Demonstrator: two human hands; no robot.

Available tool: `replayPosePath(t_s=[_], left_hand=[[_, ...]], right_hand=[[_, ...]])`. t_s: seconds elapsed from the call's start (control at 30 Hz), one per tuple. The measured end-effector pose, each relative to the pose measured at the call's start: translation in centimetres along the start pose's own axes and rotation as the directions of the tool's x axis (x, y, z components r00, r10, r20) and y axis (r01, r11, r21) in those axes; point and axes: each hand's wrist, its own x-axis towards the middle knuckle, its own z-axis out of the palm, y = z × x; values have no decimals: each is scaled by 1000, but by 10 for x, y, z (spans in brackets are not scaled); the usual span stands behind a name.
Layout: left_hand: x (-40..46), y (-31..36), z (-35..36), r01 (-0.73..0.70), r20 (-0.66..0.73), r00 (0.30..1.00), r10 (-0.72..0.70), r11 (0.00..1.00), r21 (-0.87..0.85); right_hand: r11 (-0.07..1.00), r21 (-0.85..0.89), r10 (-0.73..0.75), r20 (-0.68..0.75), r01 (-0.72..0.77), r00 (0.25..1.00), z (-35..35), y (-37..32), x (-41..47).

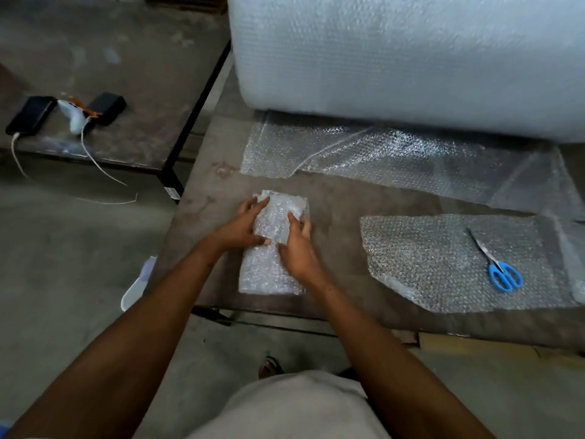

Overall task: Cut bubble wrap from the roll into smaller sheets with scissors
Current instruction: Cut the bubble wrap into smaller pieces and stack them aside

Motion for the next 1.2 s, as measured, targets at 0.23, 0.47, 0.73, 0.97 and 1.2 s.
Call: replayPosePath(t_s=[0.23,0.47,0.73,0.97,1.2], left_hand=[[-4,6,12,23,-219,975,22,979,202],[10,20,35,-151,-254,935,249,925,349],[9,-6,51,-95,-233,940,251,844,527],[20,33,56,-67,-336,894,295,832,551],[33,157,135,-194,-337,916,216,976,98]], right_hand=[[835,-550,-109,-188,-13,976,2,-2,-7],[834,-546,-193,-140,87,971,44,-2,-30],[810,-560,-217,-10,175,976,48,26,-30],[835,-502,-266,-14,223,964,5,47,-49],[847,-529,-152,-338,-54,929,-77,113,-60]])
